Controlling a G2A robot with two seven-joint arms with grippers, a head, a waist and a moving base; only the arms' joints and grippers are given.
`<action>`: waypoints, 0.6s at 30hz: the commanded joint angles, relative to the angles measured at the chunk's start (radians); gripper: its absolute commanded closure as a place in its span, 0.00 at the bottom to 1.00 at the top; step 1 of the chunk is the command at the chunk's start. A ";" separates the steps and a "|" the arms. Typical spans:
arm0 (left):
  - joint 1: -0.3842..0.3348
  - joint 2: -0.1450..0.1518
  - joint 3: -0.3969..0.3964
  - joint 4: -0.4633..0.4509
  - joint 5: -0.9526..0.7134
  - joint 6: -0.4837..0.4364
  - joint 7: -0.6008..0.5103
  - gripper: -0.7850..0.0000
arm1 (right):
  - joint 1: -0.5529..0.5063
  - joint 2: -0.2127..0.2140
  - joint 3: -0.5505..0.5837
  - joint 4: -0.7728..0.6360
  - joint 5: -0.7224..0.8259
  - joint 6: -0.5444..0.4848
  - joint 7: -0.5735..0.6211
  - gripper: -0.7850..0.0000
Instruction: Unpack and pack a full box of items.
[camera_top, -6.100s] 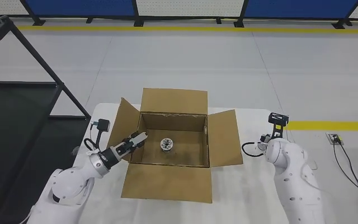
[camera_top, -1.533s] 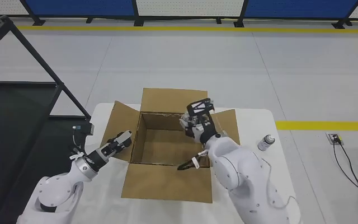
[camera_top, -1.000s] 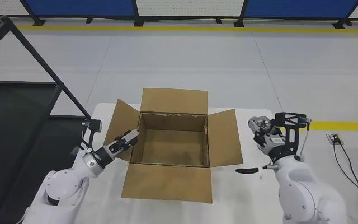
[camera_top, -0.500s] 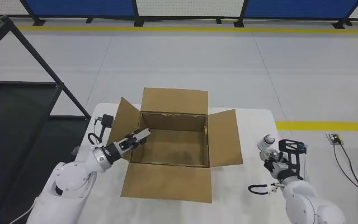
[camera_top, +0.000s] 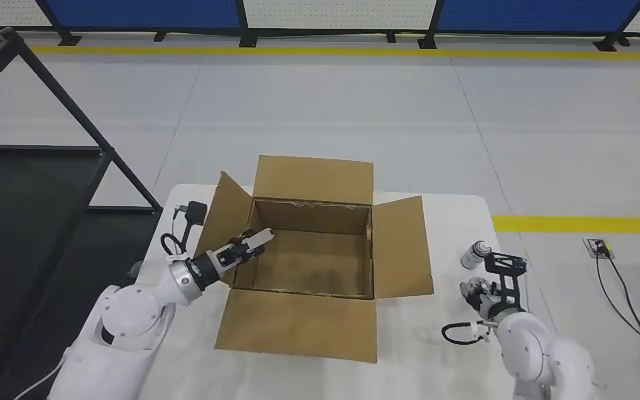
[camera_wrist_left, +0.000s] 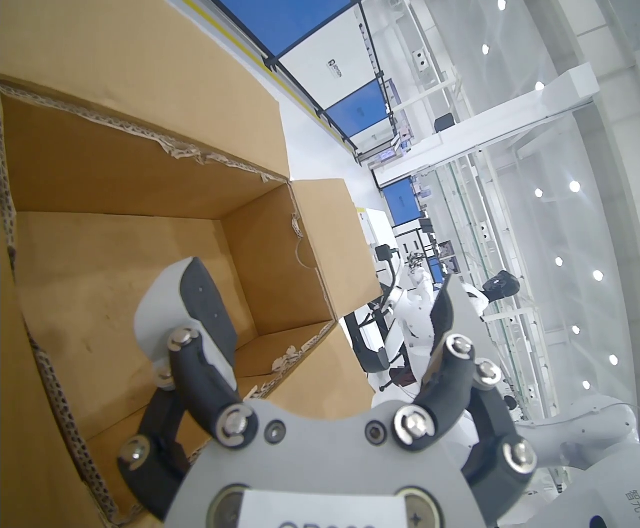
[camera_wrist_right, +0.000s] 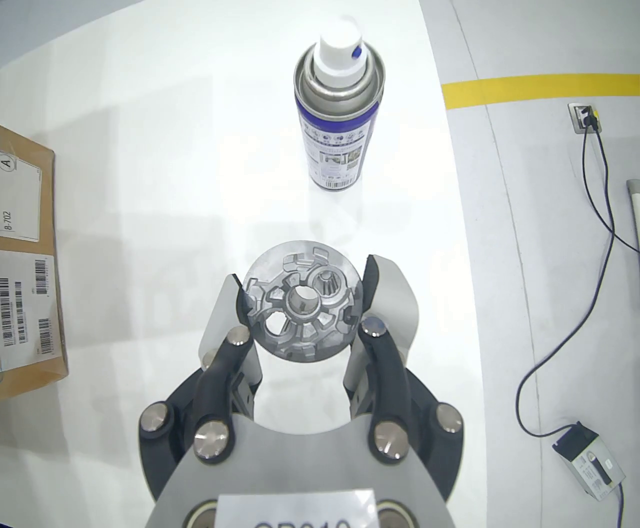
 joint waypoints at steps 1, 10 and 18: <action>0.001 0.000 0.000 0.003 -0.003 -0.001 0.001 0.00 | 0.013 0.002 -0.001 0.022 -0.006 0.002 0.009 1.00; 0.006 0.002 -0.012 0.008 -0.015 -0.012 0.002 0.00 | 0.064 0.011 -0.023 0.101 -0.050 0.022 0.041 0.97; 0.009 0.003 -0.021 0.009 -0.022 -0.020 0.000 0.00 | 0.081 0.017 -0.036 0.110 -0.053 0.033 0.055 0.00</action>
